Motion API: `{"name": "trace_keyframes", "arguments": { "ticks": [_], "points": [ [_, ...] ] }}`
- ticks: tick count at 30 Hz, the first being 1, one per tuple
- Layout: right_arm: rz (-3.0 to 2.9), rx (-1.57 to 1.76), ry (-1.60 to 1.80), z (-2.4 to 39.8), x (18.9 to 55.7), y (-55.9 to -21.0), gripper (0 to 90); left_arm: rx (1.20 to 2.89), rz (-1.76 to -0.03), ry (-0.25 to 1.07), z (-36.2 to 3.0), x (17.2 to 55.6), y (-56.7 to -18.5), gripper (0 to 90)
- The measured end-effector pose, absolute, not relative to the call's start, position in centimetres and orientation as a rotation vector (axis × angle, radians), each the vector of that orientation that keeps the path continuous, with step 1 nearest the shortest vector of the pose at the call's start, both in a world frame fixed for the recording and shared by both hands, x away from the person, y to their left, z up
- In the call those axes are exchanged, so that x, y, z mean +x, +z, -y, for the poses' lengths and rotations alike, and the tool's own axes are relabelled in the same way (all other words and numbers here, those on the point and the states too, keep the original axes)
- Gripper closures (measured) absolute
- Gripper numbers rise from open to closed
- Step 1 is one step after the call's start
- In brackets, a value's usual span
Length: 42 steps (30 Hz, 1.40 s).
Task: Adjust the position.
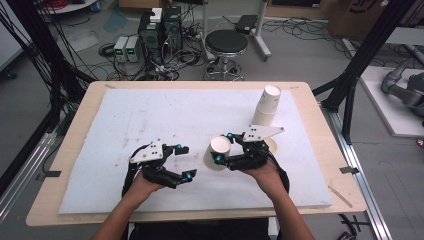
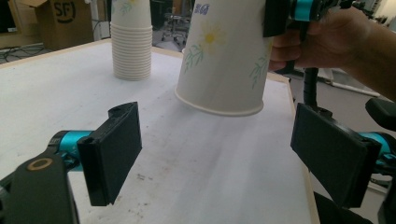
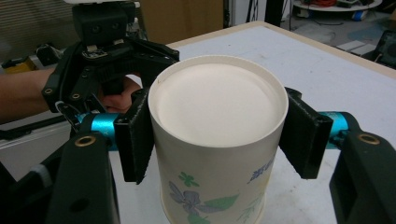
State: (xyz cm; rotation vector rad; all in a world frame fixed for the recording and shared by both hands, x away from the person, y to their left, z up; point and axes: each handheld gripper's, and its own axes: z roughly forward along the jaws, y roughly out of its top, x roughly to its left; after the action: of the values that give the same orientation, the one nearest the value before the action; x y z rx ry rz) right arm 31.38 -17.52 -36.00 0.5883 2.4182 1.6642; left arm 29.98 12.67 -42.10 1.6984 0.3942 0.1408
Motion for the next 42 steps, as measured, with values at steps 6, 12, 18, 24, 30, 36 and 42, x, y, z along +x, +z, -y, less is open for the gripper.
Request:
{"name": "trace_keyframes", "arguments": {
  "ticks": [6,12,18,24,30,36,42],
  "points": [
    [-2.440,0.571,1.672,17.1,31.2,-36.1,35.2,1.703,-0.365,0.133,-11.7,30.2,-41.6,16.2],
    [-2.455,0.562,1.679,16.9,31.3,-36.2,35.2,1.722,-0.340,0.125,-10.9,30.4,-41.5,16.2],
    [-2.471,0.559,1.681,16.7,31.2,-36.2,35.2,1.737,-0.328,0.115,-10.2,30.7,-41.4,16.2],
    [-2.482,0.552,1.698,16.2,31.2,-36.2,35.2,1.753,-0.308,0.100,-9.3,30.9,-41.5,16.5],
    [-2.499,0.539,1.714,15.9,31.1,-36.4,35.2,1.761,-0.294,0.087,-8.9,31.0,-41.7,20.7],
    [-2.515,0.538,1.721,15.6,31.1,-36.5,35.3,1.764,-0.278,0.085,-9.0,30.9,-41.6,26.0],
    [-2.523,0.540,1.711,15.3,31.2,-36.7,35.1,1.782,-0.289,0.078,-9.1,30.9,-41.6,31.3]
  ]
}}
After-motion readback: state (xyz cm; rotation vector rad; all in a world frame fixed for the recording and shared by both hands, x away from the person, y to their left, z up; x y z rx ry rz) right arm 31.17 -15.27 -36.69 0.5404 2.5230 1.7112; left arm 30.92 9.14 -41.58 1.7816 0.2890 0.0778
